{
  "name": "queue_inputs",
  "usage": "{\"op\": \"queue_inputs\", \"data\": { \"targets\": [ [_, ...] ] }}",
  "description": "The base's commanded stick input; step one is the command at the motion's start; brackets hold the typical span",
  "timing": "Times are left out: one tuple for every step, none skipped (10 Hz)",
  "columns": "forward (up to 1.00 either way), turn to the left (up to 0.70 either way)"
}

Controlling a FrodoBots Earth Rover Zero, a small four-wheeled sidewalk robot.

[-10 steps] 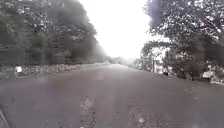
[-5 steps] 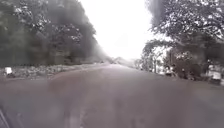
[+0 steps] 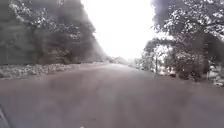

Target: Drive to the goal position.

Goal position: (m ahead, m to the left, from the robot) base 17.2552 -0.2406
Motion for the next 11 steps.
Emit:
{"op": "queue_inputs", "data": {
  "targets": [
    [1.0,0.0],
    [1.0,0.0],
    [1.0,0.0],
    [1.0,0.0],
    [1.0,0.0],
    [1.0,0.0],
    [1.0,0.0],
    [1.0,0.0],
    [1.0,0.0],
    [1.0,0.0],
    [1.0,0.0]
  ]
}}
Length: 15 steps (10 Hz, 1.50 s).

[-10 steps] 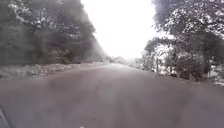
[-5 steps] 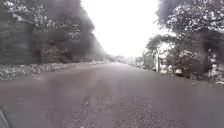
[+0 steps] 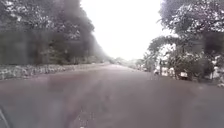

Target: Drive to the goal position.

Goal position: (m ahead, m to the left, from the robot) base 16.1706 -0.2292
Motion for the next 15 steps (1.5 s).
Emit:
{"op": "queue_inputs", "data": {
  "targets": [
    [1.0,0.0],
    [1.0,0.0],
    [1.0,0.0],
    [1.0,0.0],
    [1.0,0.0],
    [1.0,0.0],
    [1.0,0.0],
    [1.0,0.0],
    [1.0,0.0],
    [1.0,0.0],
    [1.0,0.0],
    [1.0,0.0],
    [1.0,0.0],
    [1.0,0.0],
    [1.0,0.0]
  ]
}}
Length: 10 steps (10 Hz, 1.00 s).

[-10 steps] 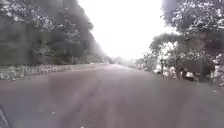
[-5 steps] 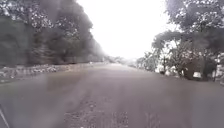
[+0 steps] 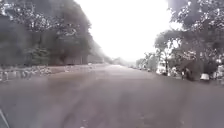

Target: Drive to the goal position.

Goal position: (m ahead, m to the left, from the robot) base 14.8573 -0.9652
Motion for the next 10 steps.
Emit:
{"op": "queue_inputs", "data": {
  "targets": [
    [1.0,0.0],
    [1.0,0.0],
    [1.0,0.0],
    [1.0,0.0],
    [1.0,0.0],
    [1.0,0.0],
    [1.0,0.0],
    [1.0,0.0],
    [1.0,0.0],
    [1.0,0.0]
  ]
}}
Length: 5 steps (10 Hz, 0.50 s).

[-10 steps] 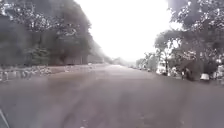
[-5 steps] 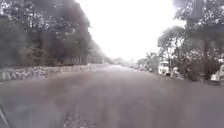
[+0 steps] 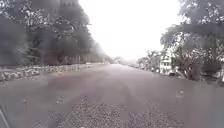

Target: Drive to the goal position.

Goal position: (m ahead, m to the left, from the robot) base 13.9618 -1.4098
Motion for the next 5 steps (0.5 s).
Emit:
{"op": "queue_inputs", "data": {
  "targets": [
    [1.0,0.0],
    [1.0,0.0],
    [1.0,0.0],
    [1.0,0.0],
    [1.0,0.0]
  ]
}}
